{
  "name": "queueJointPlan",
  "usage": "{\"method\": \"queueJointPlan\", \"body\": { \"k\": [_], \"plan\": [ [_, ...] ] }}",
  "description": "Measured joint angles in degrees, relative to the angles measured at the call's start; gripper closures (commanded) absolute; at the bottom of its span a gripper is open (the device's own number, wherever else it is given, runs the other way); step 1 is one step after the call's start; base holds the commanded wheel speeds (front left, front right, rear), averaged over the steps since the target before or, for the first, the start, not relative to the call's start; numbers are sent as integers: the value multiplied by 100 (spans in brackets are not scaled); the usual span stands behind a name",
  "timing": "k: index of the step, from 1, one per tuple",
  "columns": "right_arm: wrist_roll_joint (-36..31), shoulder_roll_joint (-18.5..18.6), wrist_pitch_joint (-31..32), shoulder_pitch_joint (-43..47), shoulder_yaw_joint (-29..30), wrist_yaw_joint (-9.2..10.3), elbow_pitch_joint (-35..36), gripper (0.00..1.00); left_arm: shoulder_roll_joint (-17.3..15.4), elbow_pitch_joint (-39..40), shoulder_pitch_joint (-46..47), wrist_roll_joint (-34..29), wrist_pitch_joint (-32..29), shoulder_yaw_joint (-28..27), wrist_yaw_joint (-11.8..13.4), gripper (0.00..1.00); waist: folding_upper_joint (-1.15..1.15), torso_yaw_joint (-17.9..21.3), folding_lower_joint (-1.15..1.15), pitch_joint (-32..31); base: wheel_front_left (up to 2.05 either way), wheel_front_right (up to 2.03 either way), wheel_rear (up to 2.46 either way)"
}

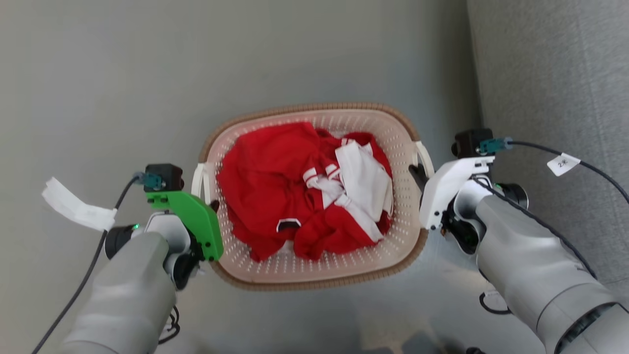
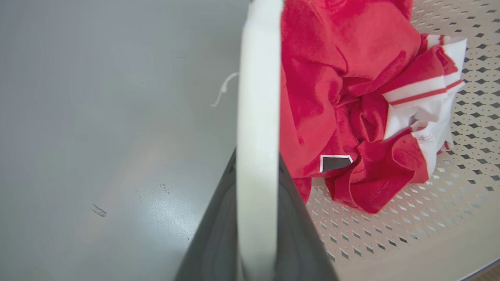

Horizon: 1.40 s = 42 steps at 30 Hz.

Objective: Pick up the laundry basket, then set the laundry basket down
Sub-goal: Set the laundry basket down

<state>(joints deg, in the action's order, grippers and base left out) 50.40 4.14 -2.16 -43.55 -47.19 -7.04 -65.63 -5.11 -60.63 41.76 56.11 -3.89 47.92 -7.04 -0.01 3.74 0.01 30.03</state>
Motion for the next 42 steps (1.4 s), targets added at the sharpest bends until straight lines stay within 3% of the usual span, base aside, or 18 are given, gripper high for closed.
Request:
{"method": "queueJointPlan", "body": {
  "k": [21,42],
  "plan": [
    [-46,-14,-625,-610,4,0,3,100,-46,-137,771,-86,498,-37,-9,100,0,8,0,1458,0,0,0],
    [-43,-56,-799,-862,-70,0,-110,100,-2,-352,1056,-94,773,38,-10,100,0,-8,0,2046,0,0,0]
  ]
}}
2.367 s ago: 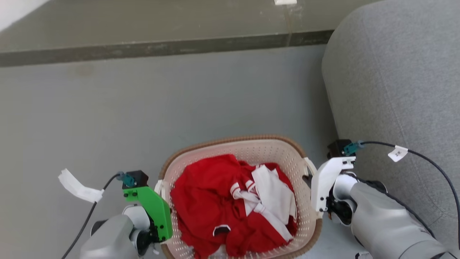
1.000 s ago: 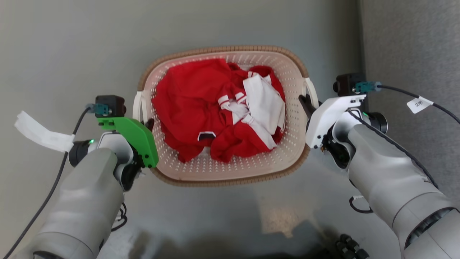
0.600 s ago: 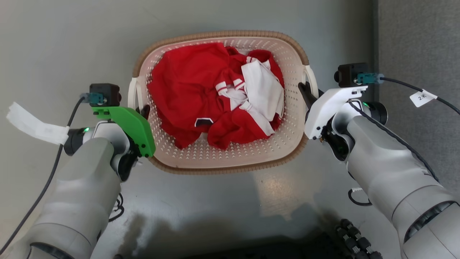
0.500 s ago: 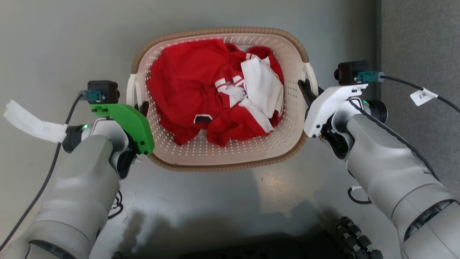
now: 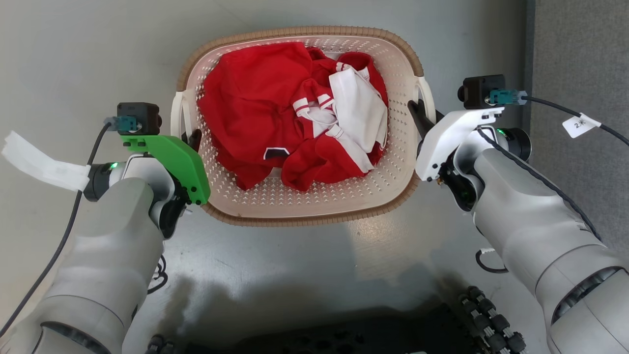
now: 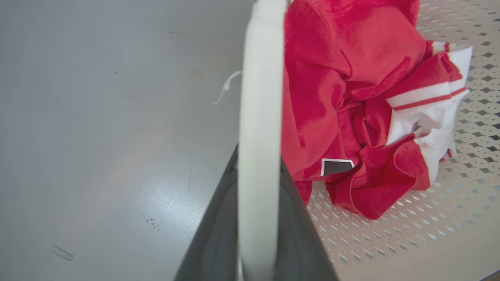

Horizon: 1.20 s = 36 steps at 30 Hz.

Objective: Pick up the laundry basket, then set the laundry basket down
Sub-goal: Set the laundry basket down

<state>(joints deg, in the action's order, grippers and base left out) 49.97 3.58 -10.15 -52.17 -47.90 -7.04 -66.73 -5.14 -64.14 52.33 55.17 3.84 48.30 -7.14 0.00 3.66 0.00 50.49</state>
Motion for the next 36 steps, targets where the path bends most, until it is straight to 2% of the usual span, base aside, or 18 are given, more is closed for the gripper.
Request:
{"method": "queueJointPlan", "body": {
  "k": [10,11,12,13,14,15,16,36],
  "plan": [
    [27,-12,-40,-12,-45,0,-54,100,16,-51,12,0,71,41,0,100,0,12,0,58,0,0,0],
    [41,-12,-40,-14,-52,0,-62,95,18,-56,18,0,77,45,0,100,0,13,0,62,0,0,0],
    [47,-13,-38,-16,-55,0,-77,67,19,-68,24,1,76,47,0,99,0,14,0,65,0,0,0],
    [48,-14,-38,-17,-59,-1,-91,33,20,-82,26,2,76,47,0,64,0,15,0,68,0,0,0],
    [53,-12,-38,-19,-62,-3,-103,33,20,-92,32,3,76,47,0,64,0,16,0,71,0,0,0],
    [54,-7,-38,-22,-63,-9,-113,0,20,-107,42,3,76,47,0,3,0,16,0,73,0,0,0],
    [54,-3,-38,-24,-63,-9,-126,0,20,-119,53,7,76,46,-14,0,1,16,-1,74,0,0,0],
    [266,-5,-93,-54,-86,-9,-171,0,1,-212,55,20,279,175,-34,0,1,42,0,-212,0,0,0]
  ]
}}
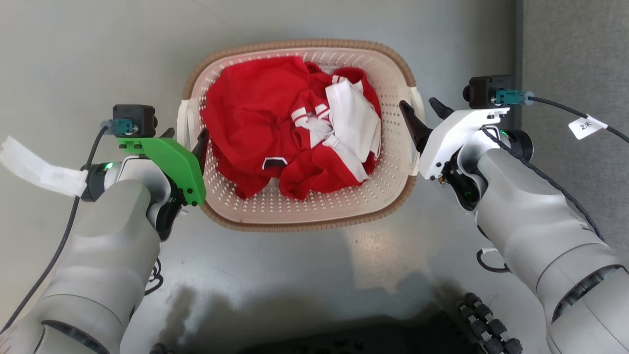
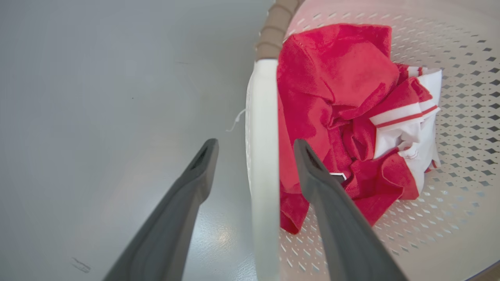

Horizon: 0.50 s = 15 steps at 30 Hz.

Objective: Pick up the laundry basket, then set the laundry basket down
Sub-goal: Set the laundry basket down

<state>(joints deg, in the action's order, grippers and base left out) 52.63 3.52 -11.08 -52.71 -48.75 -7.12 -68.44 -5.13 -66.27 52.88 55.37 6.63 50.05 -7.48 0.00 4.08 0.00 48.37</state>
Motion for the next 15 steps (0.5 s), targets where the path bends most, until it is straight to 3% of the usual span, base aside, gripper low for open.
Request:
{"method": "queueJointPlan", "body": {
  "k": [15],
  "plan": [
    [154,-3,-125,288,5,0,14,0,-71,51,-360,77,377,107,-1,0,0,77,0,-873,0,0,0]
  ]
}}
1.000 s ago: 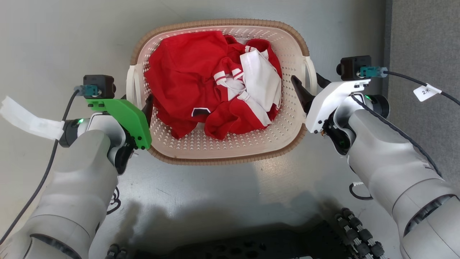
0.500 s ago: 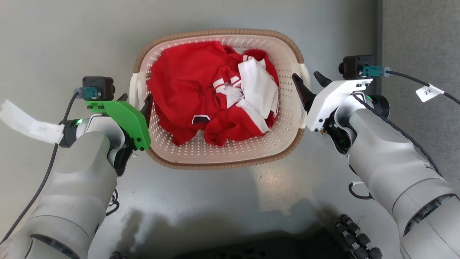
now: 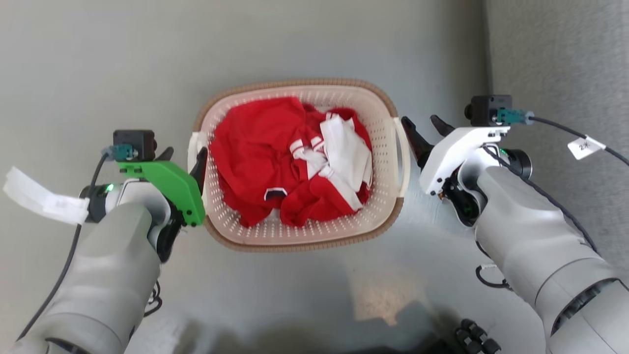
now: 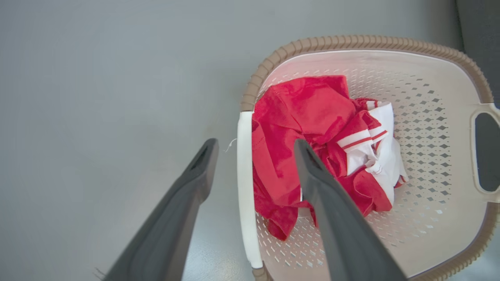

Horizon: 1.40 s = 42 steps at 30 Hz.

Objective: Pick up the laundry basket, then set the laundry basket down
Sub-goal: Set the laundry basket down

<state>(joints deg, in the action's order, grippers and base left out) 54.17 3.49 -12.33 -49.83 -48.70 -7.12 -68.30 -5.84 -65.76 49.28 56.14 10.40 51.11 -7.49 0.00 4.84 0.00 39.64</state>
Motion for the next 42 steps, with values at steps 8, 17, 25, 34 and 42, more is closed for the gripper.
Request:
{"method": "queueJointPlan", "body": {
  "k": [8,17,25,34,42],
  "plan": [
    [129,-1,-88,189,13,0,144,0,-36,131,-297,-1,188,98,-1,0,-1,12,0,-587,0,0,0],
    [102,172,-178,340,-9,0,390,0,-88,361,-446,-1,386,79,-1,0,0,-21,0,-1279,0,0,0],
    [-105,503,-185,584,313,0,878,0,-177,694,-784,-48,387,-149,-1,0,0,-109,0,-1979,0,0,0],
    [-455,712,-197,1029,809,0,1492,0,-377,1289,-982,-293,387,-748,-1,0,0,-194,0,-2607,0,0,0],
    [-903,909,-203,1533,1507,71,2406,0,-467,1868,-1585,-552,386,-1262,156,0,-1,-249,0,-3202,0,0,0]
  ]
}}
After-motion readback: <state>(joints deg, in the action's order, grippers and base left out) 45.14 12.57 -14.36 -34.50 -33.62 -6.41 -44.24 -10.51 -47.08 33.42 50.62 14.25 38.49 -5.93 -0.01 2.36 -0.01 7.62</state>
